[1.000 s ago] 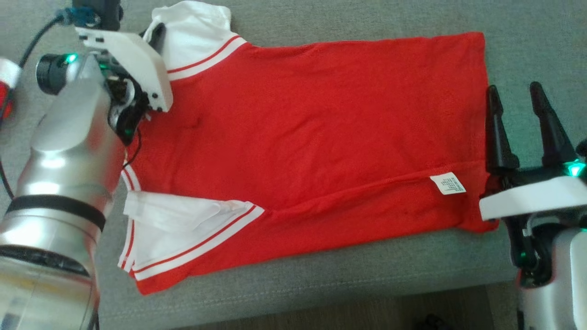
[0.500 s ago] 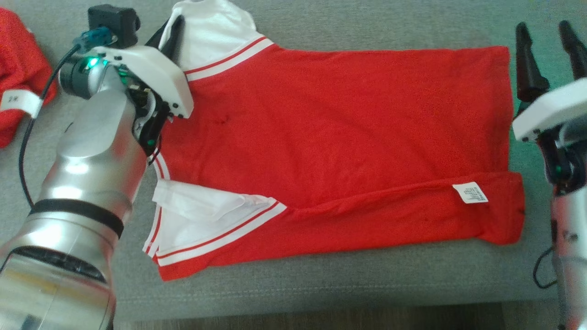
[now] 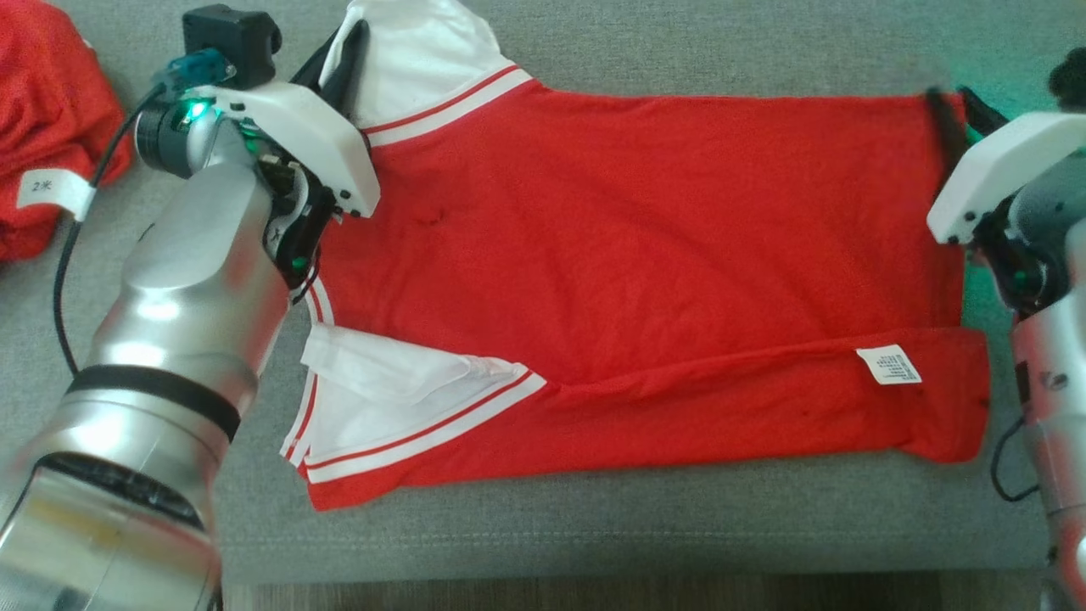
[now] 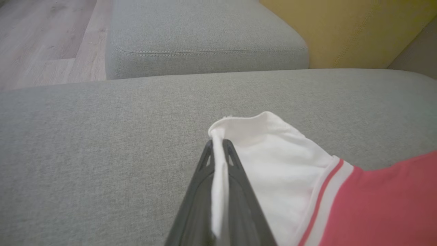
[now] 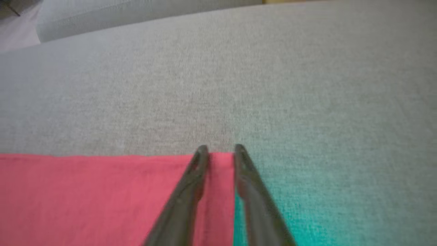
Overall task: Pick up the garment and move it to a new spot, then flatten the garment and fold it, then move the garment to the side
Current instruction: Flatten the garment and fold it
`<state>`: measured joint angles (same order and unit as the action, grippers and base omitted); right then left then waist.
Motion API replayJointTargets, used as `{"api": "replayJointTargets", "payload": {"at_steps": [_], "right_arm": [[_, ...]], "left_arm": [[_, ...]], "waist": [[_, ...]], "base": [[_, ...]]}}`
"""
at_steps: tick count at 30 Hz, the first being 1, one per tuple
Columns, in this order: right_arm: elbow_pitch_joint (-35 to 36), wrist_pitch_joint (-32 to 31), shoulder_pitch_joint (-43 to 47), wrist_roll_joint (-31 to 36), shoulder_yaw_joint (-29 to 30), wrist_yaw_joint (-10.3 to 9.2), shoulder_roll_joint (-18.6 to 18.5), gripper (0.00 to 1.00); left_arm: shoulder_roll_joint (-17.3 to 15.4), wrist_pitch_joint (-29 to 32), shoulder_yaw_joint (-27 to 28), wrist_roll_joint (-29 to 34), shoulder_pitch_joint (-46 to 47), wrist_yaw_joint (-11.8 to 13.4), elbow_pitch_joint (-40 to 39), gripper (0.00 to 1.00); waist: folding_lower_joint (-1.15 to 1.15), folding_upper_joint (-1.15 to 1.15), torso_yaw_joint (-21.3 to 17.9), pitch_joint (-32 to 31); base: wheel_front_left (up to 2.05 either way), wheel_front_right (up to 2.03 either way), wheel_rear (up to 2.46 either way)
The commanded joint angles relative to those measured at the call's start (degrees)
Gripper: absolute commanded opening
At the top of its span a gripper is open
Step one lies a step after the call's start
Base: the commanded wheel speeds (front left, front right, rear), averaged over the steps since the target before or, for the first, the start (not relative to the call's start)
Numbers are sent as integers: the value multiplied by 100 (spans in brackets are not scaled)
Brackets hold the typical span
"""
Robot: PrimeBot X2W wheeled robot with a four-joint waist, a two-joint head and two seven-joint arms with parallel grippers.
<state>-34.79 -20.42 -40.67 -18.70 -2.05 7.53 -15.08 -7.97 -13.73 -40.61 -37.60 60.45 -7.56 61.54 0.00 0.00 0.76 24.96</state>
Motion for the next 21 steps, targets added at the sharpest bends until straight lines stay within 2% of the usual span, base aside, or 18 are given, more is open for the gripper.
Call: {"api": "replayJointTargets", "payload": {"at_steps": [1,10,13,17,21], "right_arm": [[147,137,-124,-69,-92,-4,-62,0],[400,953,-298,-193,-43,-4,-83,0],[458,1020,-246,-211,-45,-4,-76,0],[712,1089,11,-285,-108,-4,-52,0],[1196,1084,525,-454,-139,-4,-44,0]], "left_arm": [[-274,-75,86,-69,258,8,-156,0],[-561,-124,223,-180,342,8,-616,0],[-617,-125,312,-133,274,8,-781,0],[-701,-126,548,17,-43,26,-1316,0],[-853,-126,825,273,-668,138,-2201,0]], "waist": [[0,0,11,-4],[0,0,34,-64],[0,0,35,-107],[0,0,44,-198],[0,0,58,-273]], "base": [[0,0,0],[0,0,0],[0,0,0],[0,0,0],[0,0,0]]}}
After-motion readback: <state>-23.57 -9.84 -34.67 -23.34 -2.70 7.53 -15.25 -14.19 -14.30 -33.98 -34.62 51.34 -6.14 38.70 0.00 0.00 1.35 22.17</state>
